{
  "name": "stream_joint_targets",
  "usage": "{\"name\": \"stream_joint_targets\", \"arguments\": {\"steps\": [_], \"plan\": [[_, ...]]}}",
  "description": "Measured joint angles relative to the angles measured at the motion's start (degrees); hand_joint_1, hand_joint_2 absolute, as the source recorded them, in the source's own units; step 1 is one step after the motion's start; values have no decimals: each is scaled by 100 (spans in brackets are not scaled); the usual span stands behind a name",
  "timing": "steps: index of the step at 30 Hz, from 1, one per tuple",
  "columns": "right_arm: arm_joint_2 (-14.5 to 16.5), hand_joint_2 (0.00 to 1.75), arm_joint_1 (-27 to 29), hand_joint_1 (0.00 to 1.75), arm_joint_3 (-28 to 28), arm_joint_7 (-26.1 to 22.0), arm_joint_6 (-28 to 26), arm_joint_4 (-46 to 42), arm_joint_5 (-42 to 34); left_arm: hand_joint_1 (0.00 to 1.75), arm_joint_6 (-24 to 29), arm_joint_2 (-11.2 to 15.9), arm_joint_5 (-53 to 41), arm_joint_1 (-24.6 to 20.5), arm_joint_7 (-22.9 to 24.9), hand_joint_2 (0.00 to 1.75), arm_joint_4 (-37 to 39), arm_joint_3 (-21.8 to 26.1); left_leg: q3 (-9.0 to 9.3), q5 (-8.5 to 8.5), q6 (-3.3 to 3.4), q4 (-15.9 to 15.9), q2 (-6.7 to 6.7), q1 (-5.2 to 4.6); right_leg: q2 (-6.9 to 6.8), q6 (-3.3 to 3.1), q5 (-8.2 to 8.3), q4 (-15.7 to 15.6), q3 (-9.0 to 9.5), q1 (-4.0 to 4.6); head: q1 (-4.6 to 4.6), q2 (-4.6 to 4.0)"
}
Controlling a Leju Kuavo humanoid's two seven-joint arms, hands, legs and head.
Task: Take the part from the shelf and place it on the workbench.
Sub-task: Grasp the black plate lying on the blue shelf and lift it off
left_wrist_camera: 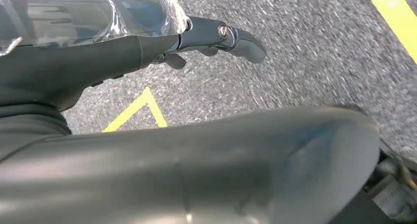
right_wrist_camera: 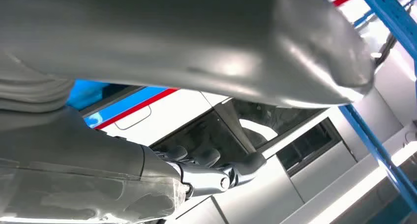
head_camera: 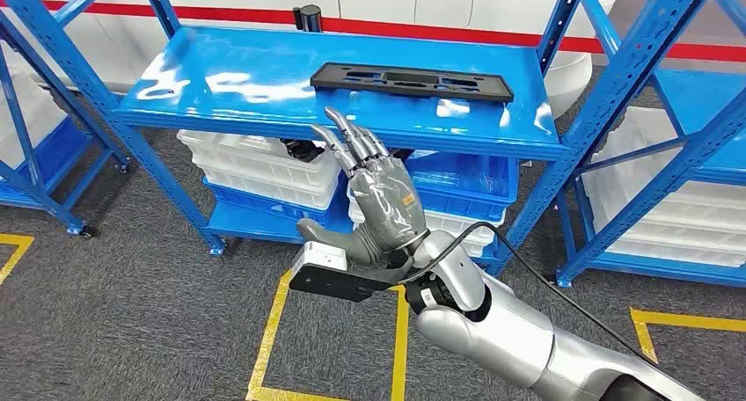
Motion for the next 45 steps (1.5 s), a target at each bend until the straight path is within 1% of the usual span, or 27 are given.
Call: {"name": "stream_joint_targets", "arguments": {"steps": [2,5,6,7,8,9,10,12,15,17,25,26,28,29,30,31,33,34,35,36,38,39,40,41,42,44,45], "plan": [[-1,0,-7,0,-3,1,2,-7,14,0,7,3,-2,-7,-2,0,2,1,53,-35,34,-3,-1,-3,-1,18,-132,396,-209,-5,9,0],[-6,0,16,0,-2,-12,14,-14,35,0,21,4,20,-9,-9,0,6,1,194,-154,75,-6,-7,-8,-2,52,-476,1527,-964,-14,19,-1],[-2,0,21,0,3,-33,19,-13,37,0,29,4,48,2,-21,0,7,1,248,-200,71,-5,-13,-8,-2,52,-461,1646,-1131,-14,20,-2],[13,0,12,0,12,-65,22,-7,38,0,38,5,81,15,-42,0,7,2,315,-252,63,-5,-20,-8,-2,45,-323,1529,-1182,-13,21,-1],[37,0,-13,0,22,-107,24,4,39,0,47,5,116,24,-71,0,7,4,393,-309,52,-6,-28,-8,-2,29,-75,1208,-1123,-13,21,0],[74,0,-49,0,32,-154,24,25,39,0,52,6,155,30,-102,0,7,9,456,-370,36,-12,-36,-8,-2,6,255,762,-993,-11,22,-1],[126,0,-94,0,44,-203,24,63,38,0,55,7,190,33,-136,0,9,19,520,-429,14,-13,-47,-14,-2,-20,478,364,-867,1,18,-1],[247,0,-173,0,75,-289,24,154,35,0,55,10,254,41,-187,0,13,49,577,-523,-45,-39,-62,-24,-1,-78,658,-51,-725,25,14,-2],[454,0,-303,0,132,-391,12,289,28,0,21,28,311,74,-210,0,19,99,661,-581,-128,-6,-62,-24,-5,-168,594,-112,-636,24,18,-1],[580,0,-403,0,162,-445,-5,401,27,0,-1,46,325,82,-210,0,21,125,611,-651,-165,183,-53,-13,-12,-214,552,-132,-549,7,7,-2],[662,0,-468,0,181,-467,-17,505,25,0,-8,54,326,81,-210,0,22,148,443,-724,-194,510,-48,-5,-17,-245,524,-141,-497,-2,-5,-1],[697,0,-482,0,187,-473,-20,559,24,0,-12,56,329,83,-210,0,22,156,320,-768,-208,710,-48,-2,-19,-254,507,-143,-478,-2,-8,-1],[805,0,-503,0,206,-498,-32,692,18,0,-26,66,342,107,-210,0,25,181,-107,-960,-246,1315,-47,15,-21,-269,439,-147,-410,-3,-13,-1],[890,0,-519,0,230,-534,-60,793,-2,0,-35,81,345,137,-208,0,28,195,-341,-983,-281,1451,-43,45,-13,-257,361,-147,-317,-12,-13,-1],[984,0,-546,0,263,-573,-115,925,-31,0,-40,96,338,162,-203,0,31,213,-421,-746,-288,1210,-17,75,-5,-193,221,-150,-177,-14,-13,0],[1060,0,-574,0,292,-593,-170,1044,-55,0,-39,110,312,178,-197,0,33,226,-411,-474,-272,860,7,99,3,-121,95,-142,-37,-23,-12,0],[1142,0,-616,0,327,-552,-258,1212,-80,0,-21,122,225,168,-177,0,35,247,-250,22,-183,221,41,116,4,20,-114,-105,172,-48,-9,0],[1110,0,-611,0,324,-493,-263,1200,-67,0,-1,123,176,145,-160,0,35,247,-208,-8,-131,218,31,107,1,38,-119,24,134,-63,-7,-1],[1066,0,-604,0,321,-441,-262,1180,-56,0,22,126,143,118,-135,0,36,247,-159,-38,-90,216,22,98,-1,50,-142,265,1,-70,0,-1],[1014,0,-590,0,318,-391,-259,1156,-46,0,47,129,115,95,-111,0,36,247,-112,-77,-54,214,18,84,-2,55,-195,627,-220,-69,5,-1],[889,0,-520,0,309,-281,-239,1095,-37,0,70,126,58,64,-80,0,37,246,1,-186,1,213,16,48,-2,40,-440,1427,-818,-45,17,-1],[813,0,-462,0,299,-219,-224,1050,-37,0,74,113,23,55,-69,0,37,246,70,-247,21,212,11,26,-1,21,-547,1654,-1058,-23,18,-2],[726,0,-399,0,285,-163,-209,993,-38,0,72,93,-12,46,-54,0,37,245,150,-313,37,210,2,10,-1,-10,-572,1686,-1208,13,20,-2],[636,0,-348,0,266,-123,-196,931,-40,0,71,70,-39,37,-31,0,37,244,236,-378,49,208,-11,-3,-1,-53,-468,1496,-1249,59,21,-2],[546,0,-309,0,243,-97,-182,866,-41,0,71,45,-59,27,-8,0,37,244,322,-444,56,203,-24,-11,-1,-114,-236,1139,-1205,119,21,-2],[389,0,-255,0,192,-68,-155,742,-41,0,71,-8,-78,14,35,0,37,242,463,-565,50,171,-48,-12,28,-272,437,318,-1021,250,21,-2],[324,0,-229,0,172,-51,-134,681,-39,0,71,-37,-81,12,47,0,36,242,526,-615,32,131,-60,-14,55,-332,679,54,-934,295,24,-2]]}}
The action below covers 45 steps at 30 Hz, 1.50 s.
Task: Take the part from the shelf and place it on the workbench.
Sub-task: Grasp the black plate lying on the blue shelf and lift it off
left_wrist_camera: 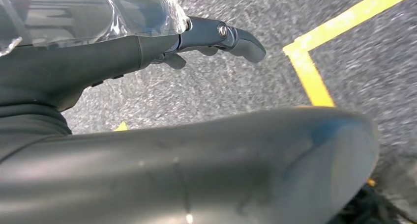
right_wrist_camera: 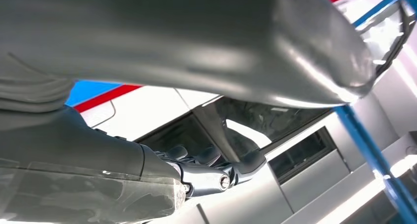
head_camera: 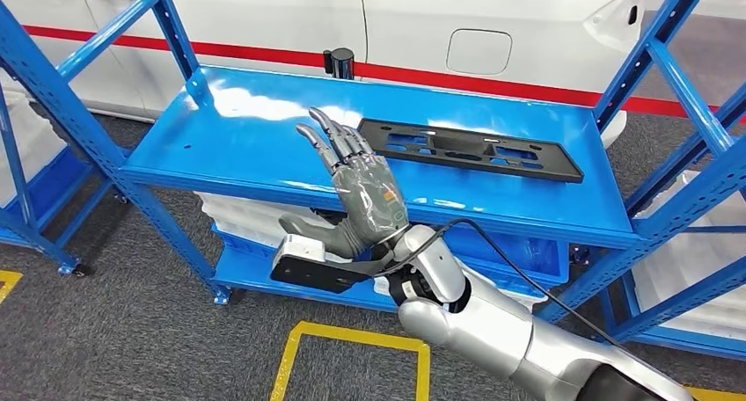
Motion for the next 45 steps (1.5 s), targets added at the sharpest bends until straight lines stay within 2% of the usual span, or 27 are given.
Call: {"name": "stream_joint_targets", "arguments": {"steps": [1,4,6,8,10,11,12,13,14,15,16,18,20,22,24,25,26,28,30,32,35,37,39,40,41,42,45], "plan": [[-54,0,27,0,-15,16,16,-54,4,0,-4,-26,0,2,7,0,-1,-1,61,-18,-14,-26,-10,-7,27,-41,138,-155,66,23,4,0],[-152,0,73,0,-52,50,57,-214,26,0,-12,-54,2,9,5,0,-1,-4,120,61,-68,112,-8,-34,29,-55,129,-354,318,-36,30,1],[-188,0,90,0,-70,61,86,-295,53,0,-11,-53,1,3,-18,0,-1,-4,-164,30,-117,625,4,-28,15,-42,100,-431,470,-92,28,2],[-226,0,138,0,-84,76,112,-346,74,0,-11,-53,1,7,-75,0,1,-4,-631,-255,-180,1262,9,-4,17,-29,26,-438,543,-121,23,2],[-270,0,208,0,-102,95,128,-395,88,0,-11,-51,26,30,-149,0,1,-5,-972,-546,-254,1483,11,43,32,13,-73,-435,629,-161,23,2],[-295,0,238,0,-115,103,133,-418,95,0,-9,-49,45,40,-179,0,1,-5,-1026,-502,-301,1347,13,75,40,41,-127,-432,688,-184,22,2],[-319,0,261,0,-130,111,136,-441,100,0,-4,-47,65,45,-202,0,1,-5,-997,-271,-355,1039,14,116,45,75,-184,-424,754,-208,22,2],[-344,0,278,0,-143,119,137,-463,104,0,0,-47,77,49,-216,0,1,-4,-928,98,-416,638,24,162,46,115,-246,-411,811,-226,22,2],[-367,0,294,0,-154,127,136,-483,103,0,4,-49,82,51,-228,0,1,-4,-862,388,-438,297,46,181,48,156,-309,-382,859,-237,16,1],[-396,0,307,0,-164,137,135,-506,95,0,6,-50,83,52,-238,0,1,-3,-804,617,-419,65,68,189,50,199,-366,-354,885,-241,14,1],[-425,0,324,0,-178,144,133,-528,86,0,4,-52,78,57,-243,0,1,-4,-777,730,-371,-34,86,178,51,237,-413,-333,892,-240,14,1],[-481,0,359,0,-214,153,133,-575,71,0,-2,-52,64,57,-246,0,1,-5,-752,750,-239,-19,90,141,50,289,-473,-312,895,-256,22,2],[-532,0,393,0,-256,152,136,-617,73,0,-5,-42,52,46,-246,0,3,-4,-722,744,-160,-26,85,131,31,330,-605,-127,833,-288,32,2],[-584,0,430,0,-291,153,145,-649,85,0,1,-28,43,25,-251,0,5,-3,-679,713,-96,-32,86,124,13,366,-910,536,510,-305,42,2],[-640,0,508,0,-314,164,161,-671,108,0,7,-19,37,13,-257,0,5,-3,-652,678,-56,-32,87,106,12,380,-1172,1366,23,-309,47,2],[-672,0,555,0,-323,178,173,-687,122,0,7,-15,36,11,-261,0,5,-3,-639,663,-46,-32,83,97,12,376,-1167,1566,-138,-309,48,2],[-712,0,590,0,-332,204,194,-706,146,0,7,-10,35,11,-267,0,5,-3,-621,647,-42,-32,78,89,12,361,-1047,1521,-182,-307,50,2],[-809,0,621,0,-361,275,267,-758,218,0,7,-2,34,11,-282,0,5,-3,-571,613,-52,-36,67,76,10,301,-577,784,80,-290,52,2],[-922,0,637,0,-405,344,364,-808,292,0,7,3,36,9,-292,0,5,-3,-529,575,-94,-36,64,54,7,236,-255,15,414,-241,54,2],[-1043,0,680,0,-446,387,448,-851,322,0,5,4,45,12,-300,0,5,-2,-511,550,-151,-49,68,43,6,204,-213,-208,509,-201,54,2],[-1222,0,761,0,-511,405,517,-901,326,0,10,6,109,26,-324,0,5,3,-522,458,-230,4,74,44,2,151,-184,-267,546,-242,51,2],[-1284,0,772,0,-554,344,550,-910,314,0,36,7,200,51,-364,0,5,17,-760,158,-263,531,77,44,-2,116,-171,-304,576,-271,39,2],[-1288,0,758,0,-569,207,579,-889,290,0,57,7,321,90,-428,0,5,48,-1176,-182,-289,1373,77,42,-1,92,-185,-304,583,-258,28,2],[-1273,0,734,0,-564,131,588,-859,277,0,60,10,380,114,-467,0,5,69,-1324,-235,-297,1631,76,41,1,83,-193,-303,587,-249,27,1],[-1246,0,696,0,-560,66,592,-817,265,0,60,14,430,138,-503,0,6,91,-1364,-175,-296,1658,77,37,5,77,-202,-302,596,-241,27,2],[-1211,0,644,0,-555,19,595,-769,256,0,60,20,467,158,-533,0,7,113,-1278,-6,-285,1425,77,27,10,75,-212,-301,611,-235,26,2],[-1096,0,479,0,-541,-67,582,-637,250,0,43,55,504,179,-540,0,15,176,-718,585,-169,140,85,-32,13,89,-254,-298,659,-213,27,2]]}}
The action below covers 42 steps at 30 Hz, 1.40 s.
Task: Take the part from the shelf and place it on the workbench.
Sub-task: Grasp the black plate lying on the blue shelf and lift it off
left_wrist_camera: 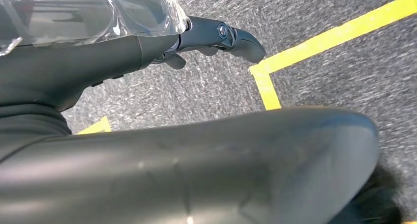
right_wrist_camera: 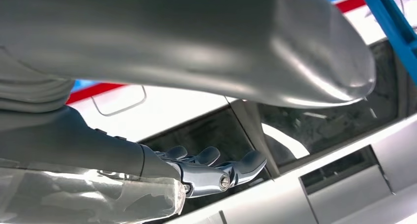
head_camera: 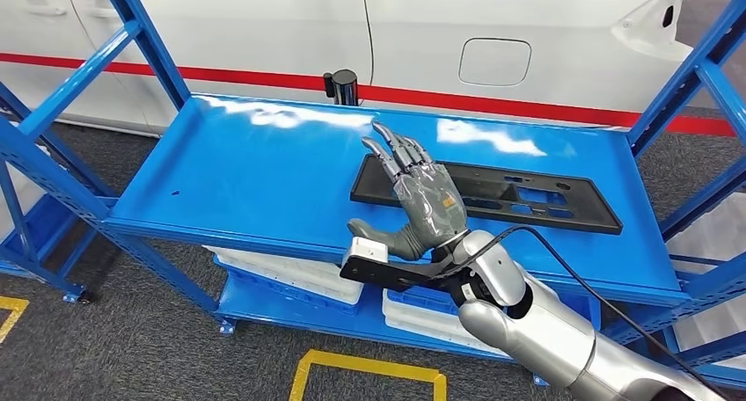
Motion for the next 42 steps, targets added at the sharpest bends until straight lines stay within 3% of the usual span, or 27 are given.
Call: {"name": "stream_joint_targets", "arguments": {"steps": [2,4,6,9,10,11,12,15,17,19,21,22,24,26,27,30,31,33,35,37,40,41,42], "plan": [[118,0,-84,0,24,-68,-43,100,-3,0,-46,26,-3,19,84,0,11,20,126,85,51,-314,10,-37,-8,29,-21,3,-2,5,1,-1],[266,0,-167,0,71,-102,-95,201,-7,0,-91,42,-21,63,159,0,19,26,157,104,70,-347,19,-19,-12,67,-47,11,-7,6,-2,-1],[370,0,-250,0,119,-103,-136,289,-10,0,-105,62,-75,79,179,0,24,29,224,125,103,-397,24,31,-14,123,-200,236,-84,5,8,0],[413,0,-261,0,174,-37,-169,381,-35,0,-81,78,-211,19,176,0,26,30,280,117,130,-418,13,60,-17,229,-690,1369,-634,-75,24,-1],[402,0,-224,0,190,8,-174,391,-50,0,-63,78,-260,-14,172,0,26,30,289,109,124,-417,7,70,-18,263,-763,1683,-823,-112,24,-1],[378,0,-181,0,202,52,-178,389,-66,0,-42,76,-306,-49,163,0,26,29,299,97,110,-414,2,85,-18,296,-724,1778,-911,-147,24,-1],[338,0,-135,0,208,94,-182,375,-83,0,-21,74,-352,-90,149,0,26,29,316,82,88,-409,-3,105,-20,330,-578,1635,-881,-181,25,0],[164,0,-9,0,174,184,-189,251,-119,0,19,55,-458,-248,80,0,26,28,370,0,-31,-371,-14,150,-45,426,17,419,-339,-262,31,-2],[47,0,91,0,121,230,-175,123,-115,0,30,37,-487,-347,49,0,26,28,375,-42,-105,-356,-16,145,-32,394,107,76,-184,-251,29,-2],[-77,0,190,0,72,285,-112,-26,-64,0,33,9,-473,-386,39,0,26,28,380,-62,-169,-365,-12,167,-6,284,99,89,-196,-216,23,-1],[-196,0,275,0,28,348,-4,-198,23,0,33,-20,-428,-364,36,0,26,28,302,-220,-211,-170,-4,197,1,191,101,85,-194,-203,20,-1],[-246,0,319,0,7,380,53,-286,67,0,34,-31,-405,-342,35,0,26,28,177,-389,-215,113,-3,199,1,158,102,80,-191,-200,17,-1],[-343,0,420,0,-26,442,152,-436,143,0,44,-42,-364,-282,35,0,26,28,-226,-790,-199,979,-2,179,-4,120,89,82,-190,-165,9,-1],[-445,0,531,0,-40,502,214,-557,180,0,56,-44,-327,-201,46,0,26,28,-515,-934,-154,1541,-3,140,-6,99,75,84,-184,-106,4,-2],[-506,0,588,0,-55,535,237,-621,186,0,62,-44,-300,-162,55,0,26,28,-502,-842,-110,1483,-3,113,-3,91,70,84,-175,-76,3,-2],[-729,0,736,0,-164,637,279,-811,180,0,93,-52,-204,-91,61,0,26,33,41,-255,82,280,0,-15,3,78,47,85,-131,-13,3,-1],[-812,0,782,0,-211,660,286,-870,171,0,104,-60,-176,-76,48,0,26,41,183,-143,124,-34,8,-49,3,81,39,88,-128,0,4,-1],[-983,0,891,0,-304,705,299,-975,138,0,115,-87,-121,-37,7,0,26,64,263,-112,152,-223,26,-87,1,102,32,89,-133,11,5,-2],[-1190,87,1028,0,-416,766,316,-1093,88,0,119,-132,-64,4,-44,0,26,93,291,-83,181,-263,28,-71,-1,149,3,113,-131,6,4,-2],[-1437,175,1176,0,-577,831,341,-1208,23,0,128,-196,-19,18,-99,0,26,126,336,-50,224,-314,30,-36,-5,219,-207,419,-248,2,15,-1],[-1772,175,1427,0,-813,907,398,-1321,-79,0,129,-336,11,28,-141,0,26,160,355,-47,247,-326,30,-22,-10,311,-756,1586,-801,-53,32,-1],[-1878,175,1518,0,-878,926,426,-1358,-102,0,125,-386,16,33,-145,0,26,166,357,-51,247,-324,31,-19,-10,335,-810,1821,-924,-76,33,-1],[-1978,175,1598,0,-940,946,455,-1394,-114,0,117,-426,21,38,-147,0,26,172,360,-56,244,-322,31,-13,-11,355,-750,1823,-933,-99,35,-1]]}}
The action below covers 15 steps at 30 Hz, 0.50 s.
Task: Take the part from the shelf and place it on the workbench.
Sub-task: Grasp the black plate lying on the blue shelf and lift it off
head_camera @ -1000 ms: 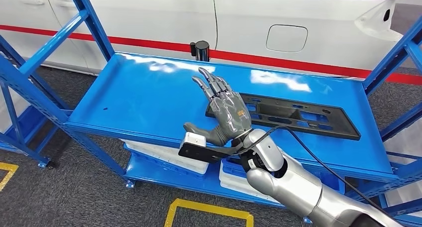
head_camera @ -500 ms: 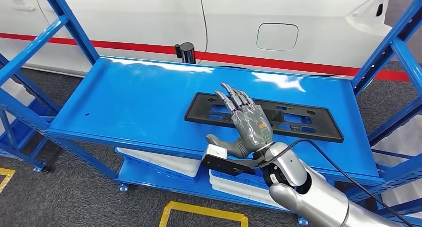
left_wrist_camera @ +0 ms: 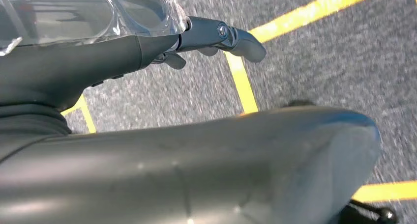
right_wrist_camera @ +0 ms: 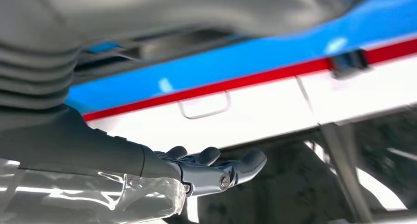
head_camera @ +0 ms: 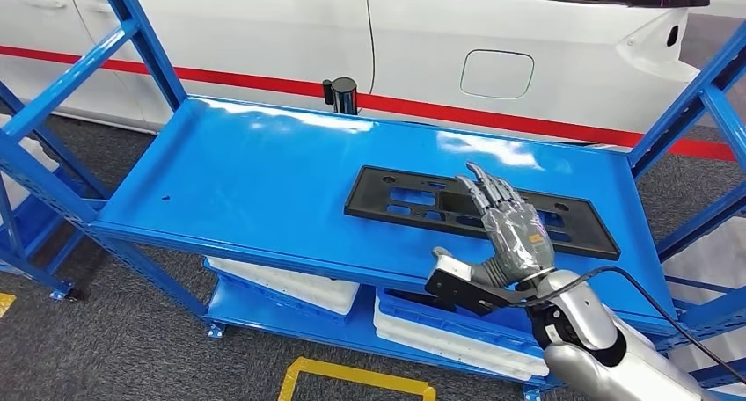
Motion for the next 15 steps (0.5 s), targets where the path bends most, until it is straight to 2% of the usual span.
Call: {"name": "stream_joint_targets", "arguments": {"steps": [1,3,4,5,8,10,11,13,14,15], "plan": [[-97,175,64,0,-62,26,37,-39,1,0,-11,-41,3,1,1,0,0,9,9,-7,-9,2,-1,9,-3,18,158,-242,117,-24,3,0],[-276,175,147,0,-182,102,148,-123,59,0,-41,-108,-3,-4,20,0,0,27,35,-38,-51,14,-4,8,-29,55,536,-1115,569,-68,12,0],[-356,175,178,0,-230,151,217,-166,101,0,-56,-142,-9,-9,33,0,0,33,47,-57,-77,21,-7,-2,-35,48,657,-1469,756,-74,16,0],[-426,175,215,0,-264,193,286,-208,141,0,-68,-170,-15,-13,47,0,0,37,54,-73,-101,25,-9,-15,-38,27,712,-1683,869,-76,20,0],[-607,175,318,0,-331,291,482,-330,220,0,-107,-252,-38,-21,61,0,0,42,49,-102,-159,30,-11,-15,-26,-92,724,-1759,896,-60,22,1],[-706,175,333,0,-377,336,605,-407,271,0,-134,-307,-65,-30,61,0,0,42,-59,-277,-212,277,-10,5,-30,-164,737,-1772,896,-68,19,1],[-744,175,331,0,-393,349,666,-443,299,0,-149,-331,-78,-35,66,0,0,42,-203,-457,-238,597,-9,15,-33,-190,741,-1776,896,-73,15,1],[-788,175,327,0,-404,367,797,-497,361,0,-183,-379,-104,-42,89,0,0,42,-600,-837,-271,1463,-9,25,-34,-216,738,-1774,891,-62,5,0],[-797,175,321,0,-400,370,866,-518,392,0,-199,-395,-115,-43,109,0,0,42,-753,-923,-275,1772,-9,27,-33,-218,736,-1773,891,-54,4,0],[-802,175,310,0,-394,373,926,-533,420,0,-213,-412,-125,-44,127,0,0,42,-812,-902,-270,1867,-9,26,-30,-220,735,-1772,894,-46,3,-1]]}}
